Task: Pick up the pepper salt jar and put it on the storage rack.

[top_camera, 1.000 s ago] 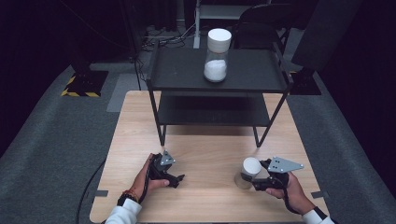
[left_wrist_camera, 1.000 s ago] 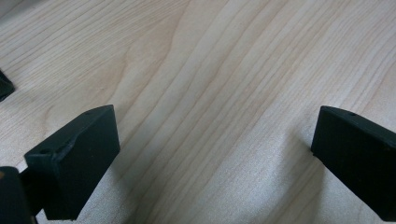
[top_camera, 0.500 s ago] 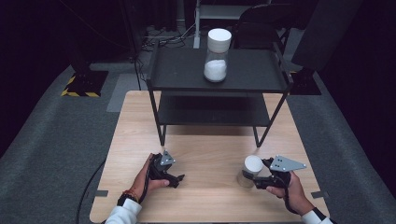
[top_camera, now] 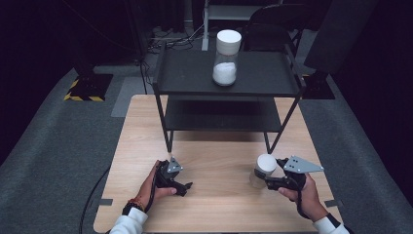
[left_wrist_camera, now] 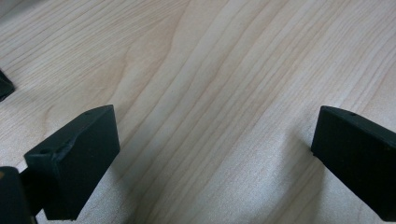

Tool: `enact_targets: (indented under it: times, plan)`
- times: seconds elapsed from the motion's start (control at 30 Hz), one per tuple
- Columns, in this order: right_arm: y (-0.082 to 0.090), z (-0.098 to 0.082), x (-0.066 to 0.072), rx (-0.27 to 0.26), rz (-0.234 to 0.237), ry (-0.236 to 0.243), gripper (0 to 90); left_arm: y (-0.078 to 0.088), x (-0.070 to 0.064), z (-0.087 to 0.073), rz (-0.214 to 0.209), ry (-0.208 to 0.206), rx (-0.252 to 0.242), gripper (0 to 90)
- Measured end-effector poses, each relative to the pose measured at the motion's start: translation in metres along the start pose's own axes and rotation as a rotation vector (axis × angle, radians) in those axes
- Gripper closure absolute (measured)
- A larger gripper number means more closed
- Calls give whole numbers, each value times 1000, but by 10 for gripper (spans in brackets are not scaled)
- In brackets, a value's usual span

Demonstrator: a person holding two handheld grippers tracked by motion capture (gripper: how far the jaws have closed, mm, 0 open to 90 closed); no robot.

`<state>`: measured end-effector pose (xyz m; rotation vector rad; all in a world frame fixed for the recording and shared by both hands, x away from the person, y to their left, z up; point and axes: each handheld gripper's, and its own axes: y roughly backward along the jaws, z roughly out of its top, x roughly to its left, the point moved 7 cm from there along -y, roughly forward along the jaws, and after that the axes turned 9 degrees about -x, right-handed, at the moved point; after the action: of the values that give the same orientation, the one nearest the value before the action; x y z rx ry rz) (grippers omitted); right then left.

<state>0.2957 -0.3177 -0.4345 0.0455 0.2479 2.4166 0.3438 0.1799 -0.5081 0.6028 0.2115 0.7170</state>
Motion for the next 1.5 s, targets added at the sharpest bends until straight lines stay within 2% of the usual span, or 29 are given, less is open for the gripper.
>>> enact_targets:
  times: [0.2,0.37,0.7,0.9,0.97,1.33,1.5]
  plan:
    - [0,24,0,-22,-30,17,335,0,0,0,0,0,0,10]
    - [-2,42,0,-36,-58,13,335,0,0,0,0,0,0,10]
    - [-8,71,0,-49,-66,27,335,0,0,0,0,-1,0,10]
    - [-12,90,-2,-61,-75,18,335,0,0,0,0,0,0,10]
    - [-13,97,-1,-60,-90,21,336,0,0,0,0,-1,1,10]
    - [-20,122,2,-70,-135,38,335,0,0,0,1,0,1,8]
    - [-21,133,3,-89,-136,37,336,0,0,0,1,0,1,8]
